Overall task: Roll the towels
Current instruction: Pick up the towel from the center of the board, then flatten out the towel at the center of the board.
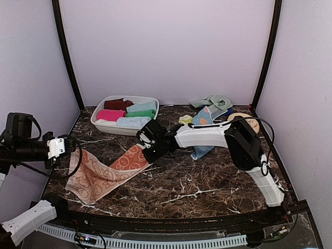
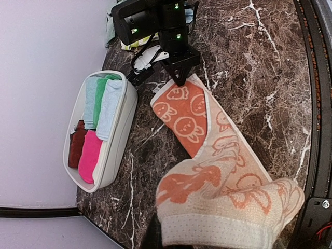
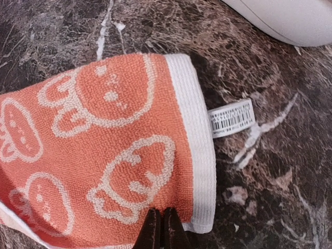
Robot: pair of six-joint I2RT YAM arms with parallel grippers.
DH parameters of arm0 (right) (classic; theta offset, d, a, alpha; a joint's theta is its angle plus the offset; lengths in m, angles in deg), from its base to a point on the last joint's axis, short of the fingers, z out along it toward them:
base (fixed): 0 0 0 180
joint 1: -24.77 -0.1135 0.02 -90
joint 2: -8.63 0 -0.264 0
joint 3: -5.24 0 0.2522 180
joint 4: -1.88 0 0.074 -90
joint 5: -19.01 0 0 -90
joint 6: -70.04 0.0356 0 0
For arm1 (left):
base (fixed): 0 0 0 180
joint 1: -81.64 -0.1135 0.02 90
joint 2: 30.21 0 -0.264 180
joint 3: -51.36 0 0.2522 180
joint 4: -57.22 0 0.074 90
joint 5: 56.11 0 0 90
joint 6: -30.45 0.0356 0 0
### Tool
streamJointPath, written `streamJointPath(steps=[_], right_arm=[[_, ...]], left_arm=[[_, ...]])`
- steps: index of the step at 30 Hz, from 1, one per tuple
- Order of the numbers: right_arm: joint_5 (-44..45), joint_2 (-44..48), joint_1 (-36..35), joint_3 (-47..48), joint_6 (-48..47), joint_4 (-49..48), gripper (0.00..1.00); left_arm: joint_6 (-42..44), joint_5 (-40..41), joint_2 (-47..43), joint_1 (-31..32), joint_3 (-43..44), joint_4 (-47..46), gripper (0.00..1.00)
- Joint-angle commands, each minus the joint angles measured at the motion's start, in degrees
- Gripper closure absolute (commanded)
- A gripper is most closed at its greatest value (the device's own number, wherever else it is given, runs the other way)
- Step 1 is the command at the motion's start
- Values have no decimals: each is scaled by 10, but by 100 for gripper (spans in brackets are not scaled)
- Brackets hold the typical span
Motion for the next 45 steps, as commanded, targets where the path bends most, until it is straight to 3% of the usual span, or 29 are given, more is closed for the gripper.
streamJointPath(steps=[1,9,19,28,32,36,43,45], right_arm=[[44,73,2,-43,17,-7,100],[101,243,9,-156,56,5,100],[176,491,-23,-323,168,130,100],[187,668,-115,-347,322,313,100],[169,670,-120,-350,337,327,100],[161,621,-87,-342,284,299,100],[72,474,33,-357,174,184,100],[49,422,66,-343,153,161,100]], left_arm=[[35,21,-33,2,-38,-63,100],[93,13,-97,1,-83,-151,100],[140,-37,-185,2,-140,-287,100],[131,-93,-210,2,-86,-222,100],[139,-101,-218,2,-104,-198,98],[157,-92,-221,2,-165,-208,98],[225,23,-181,2,-381,-382,100],[252,62,-149,1,-434,-442,96]])
